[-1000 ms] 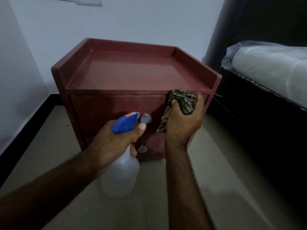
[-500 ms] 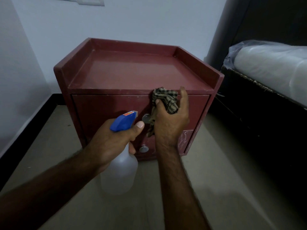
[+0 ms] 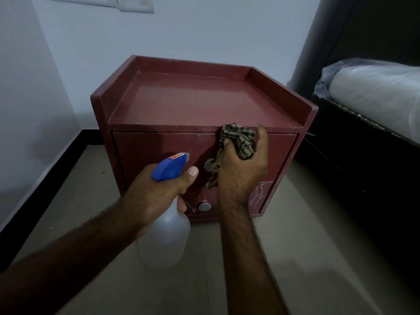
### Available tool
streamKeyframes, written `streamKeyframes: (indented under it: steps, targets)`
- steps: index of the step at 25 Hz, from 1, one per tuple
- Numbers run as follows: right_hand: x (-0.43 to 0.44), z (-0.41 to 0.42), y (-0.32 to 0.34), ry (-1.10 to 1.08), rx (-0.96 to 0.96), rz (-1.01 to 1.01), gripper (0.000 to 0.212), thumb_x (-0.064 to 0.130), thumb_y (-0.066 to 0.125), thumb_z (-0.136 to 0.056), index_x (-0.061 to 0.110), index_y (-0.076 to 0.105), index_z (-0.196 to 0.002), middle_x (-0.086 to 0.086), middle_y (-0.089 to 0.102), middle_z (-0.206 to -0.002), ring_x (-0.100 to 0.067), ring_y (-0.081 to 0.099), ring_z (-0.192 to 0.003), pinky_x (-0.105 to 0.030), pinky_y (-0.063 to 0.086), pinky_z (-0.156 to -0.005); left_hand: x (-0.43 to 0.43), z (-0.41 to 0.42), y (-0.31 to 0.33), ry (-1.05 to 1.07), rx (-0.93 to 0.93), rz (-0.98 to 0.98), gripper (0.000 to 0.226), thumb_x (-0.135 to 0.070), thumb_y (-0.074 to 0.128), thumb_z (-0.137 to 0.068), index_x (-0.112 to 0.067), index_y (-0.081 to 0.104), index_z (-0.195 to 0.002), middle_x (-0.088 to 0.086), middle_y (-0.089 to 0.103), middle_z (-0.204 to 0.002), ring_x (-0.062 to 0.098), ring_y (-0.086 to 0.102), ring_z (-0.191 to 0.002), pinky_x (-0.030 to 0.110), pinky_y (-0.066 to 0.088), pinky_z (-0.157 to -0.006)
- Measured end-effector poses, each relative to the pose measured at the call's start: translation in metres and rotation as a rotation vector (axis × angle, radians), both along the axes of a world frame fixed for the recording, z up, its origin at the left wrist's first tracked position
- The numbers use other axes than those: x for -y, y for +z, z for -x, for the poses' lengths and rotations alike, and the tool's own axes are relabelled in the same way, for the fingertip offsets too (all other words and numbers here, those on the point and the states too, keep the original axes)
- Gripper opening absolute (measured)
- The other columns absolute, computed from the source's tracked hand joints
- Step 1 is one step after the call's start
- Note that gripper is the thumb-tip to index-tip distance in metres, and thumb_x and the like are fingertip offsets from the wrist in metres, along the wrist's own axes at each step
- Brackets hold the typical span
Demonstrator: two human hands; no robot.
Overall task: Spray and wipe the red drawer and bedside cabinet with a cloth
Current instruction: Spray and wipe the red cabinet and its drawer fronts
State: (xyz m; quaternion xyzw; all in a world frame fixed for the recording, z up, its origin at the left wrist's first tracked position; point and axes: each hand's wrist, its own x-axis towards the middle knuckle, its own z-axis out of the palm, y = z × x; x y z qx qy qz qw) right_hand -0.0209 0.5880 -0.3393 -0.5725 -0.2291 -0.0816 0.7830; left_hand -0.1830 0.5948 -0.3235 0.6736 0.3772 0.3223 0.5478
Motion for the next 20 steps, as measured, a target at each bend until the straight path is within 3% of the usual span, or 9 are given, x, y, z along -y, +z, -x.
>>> streamKeyframes:
  steps: [3, 6, 8, 10, 12, 15, 17, 20]
  targets:
    - [-0.003, 0.010, 0.004, -0.003, -0.001, -0.002, 0.069, 0.007, 0.083, -0.078, 0.021, 0.062, -0.143, 0.016, 0.069, -0.124, -0.001, 0.067, -0.113, -0.026, 0.055, -0.100, -0.002, 0.004, -0.002, 0.022, -0.020, 0.001, 0.062, -0.061, 0.073, -0.083, -0.007, 0.067, -0.113, 0.018, 0.069, -0.077, 0.028, 0.068, -0.064, 0.057, 0.053, -0.098]
    - [-0.005, 0.016, 0.002, 0.034, 0.037, 0.015, 0.070, 0.006, 0.084, -0.077, 0.021, 0.062, -0.142, 0.034, 0.064, -0.112, 0.015, 0.063, -0.105, -0.011, 0.051, -0.093, -0.001, 0.004, -0.003, 0.009, -0.022, -0.013, 0.070, -0.061, 0.070, -0.076, -0.005, 0.065, -0.117, 0.026, 0.067, -0.082, 0.029, 0.067, -0.064, 0.055, 0.055, -0.095]
    - [-0.001, 0.006, -0.001, 0.026, -0.001, 0.012, 0.070, 0.004, 0.084, -0.078, 0.020, 0.062, -0.142, 0.040, 0.061, -0.106, 0.021, 0.061, -0.100, -0.005, 0.048, -0.089, -0.001, 0.003, -0.004, -0.018, -0.008, -0.017, 0.061, -0.060, 0.069, -0.077, -0.015, 0.067, -0.119, 0.024, 0.066, -0.077, 0.032, 0.068, -0.066, 0.049, 0.056, -0.086]
    - [0.004, -0.007, -0.001, -0.005, -0.080, -0.005, 0.070, 0.003, 0.083, -0.079, 0.020, 0.061, -0.144, 0.031, 0.067, -0.110, 0.014, 0.065, -0.103, -0.013, 0.053, -0.093, -0.002, 0.004, -0.005, -0.017, 0.001, -0.011, 0.049, -0.061, 0.068, -0.078, -0.031, 0.068, -0.117, 0.015, 0.068, -0.069, 0.033, 0.070, -0.069, 0.034, 0.049, -0.081]
    - [0.004, -0.011, 0.000, -0.011, -0.125, 0.001, 0.070, 0.005, 0.083, -0.080, 0.022, 0.060, -0.144, 0.021, 0.070, -0.116, 0.005, 0.068, -0.106, -0.029, 0.058, -0.098, -0.005, 0.004, -0.009, -0.011, -0.007, -0.019, 0.056, -0.061, 0.068, -0.080, -0.020, 0.068, -0.118, 0.015, 0.068, -0.067, 0.035, 0.071, -0.072, 0.030, 0.045, -0.080]
    - [-0.001, 0.007, 0.002, 0.034, -0.084, 0.034, 0.070, 0.009, 0.083, -0.080, 0.027, 0.061, -0.143, 0.030, 0.069, -0.111, 0.006, 0.068, -0.105, -0.032, 0.058, -0.098, -0.006, 0.001, -0.012, -0.003, -0.004, -0.017, 0.066, -0.060, 0.069, -0.080, -0.005, 0.065, -0.117, 0.024, 0.067, -0.073, 0.033, 0.069, -0.066, 0.040, 0.052, -0.085]
    - [-0.002, 0.016, -0.002, 0.078, -0.029, 0.057, 0.070, 0.011, 0.084, -0.080, 0.027, 0.060, -0.144, 0.023, 0.071, -0.117, 0.002, 0.069, -0.107, -0.030, 0.058, -0.097, -0.004, -0.002, -0.012, -0.008, 0.000, -0.015, 0.066, -0.059, 0.070, -0.078, -0.004, 0.065, -0.115, 0.028, 0.066, -0.077, 0.029, 0.067, -0.062, 0.046, 0.054, -0.084]
    - [0.001, 0.006, -0.004, 0.063, -0.041, 0.030, 0.071, 0.007, 0.084, -0.079, 0.025, 0.061, -0.144, 0.030, 0.069, -0.112, 0.004, 0.068, -0.106, -0.031, 0.058, -0.098, -0.003, -0.005, -0.009, -0.011, -0.017, -0.018, 0.062, -0.061, 0.069, -0.078, -0.010, 0.068, -0.111, 0.020, 0.069, -0.072, 0.030, 0.070, -0.066, 0.041, 0.054, -0.084]
